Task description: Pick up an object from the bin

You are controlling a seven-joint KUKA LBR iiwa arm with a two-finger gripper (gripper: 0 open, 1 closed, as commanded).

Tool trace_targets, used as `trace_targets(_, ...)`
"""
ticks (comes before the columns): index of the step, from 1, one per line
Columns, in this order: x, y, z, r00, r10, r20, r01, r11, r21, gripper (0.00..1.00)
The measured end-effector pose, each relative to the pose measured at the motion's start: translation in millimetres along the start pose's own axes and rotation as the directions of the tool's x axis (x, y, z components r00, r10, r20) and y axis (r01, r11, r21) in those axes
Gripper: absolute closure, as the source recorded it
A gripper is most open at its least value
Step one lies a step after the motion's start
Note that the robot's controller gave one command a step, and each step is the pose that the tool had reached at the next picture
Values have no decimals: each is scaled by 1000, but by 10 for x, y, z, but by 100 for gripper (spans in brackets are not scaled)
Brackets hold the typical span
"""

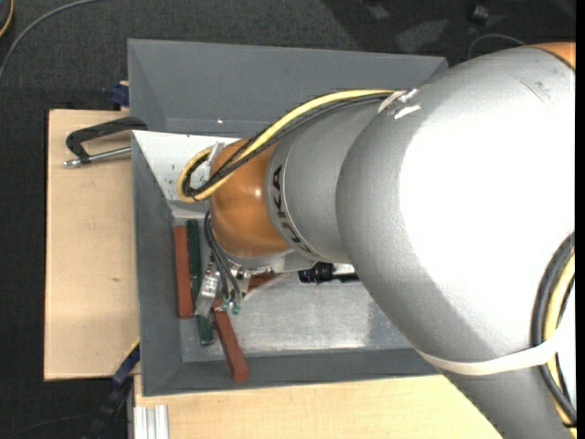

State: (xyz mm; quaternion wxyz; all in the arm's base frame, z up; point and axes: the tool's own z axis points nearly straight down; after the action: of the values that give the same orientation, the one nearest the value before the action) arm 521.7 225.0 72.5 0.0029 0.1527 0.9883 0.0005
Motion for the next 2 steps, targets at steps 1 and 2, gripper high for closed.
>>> trace_targets(1, 9, 4, 9, 1000, 0, -2, 0, 1000, 0, 0)
trace_targets(2, 1, 0, 0, 1000, 0, 0, 0, 1000, 0, 100)
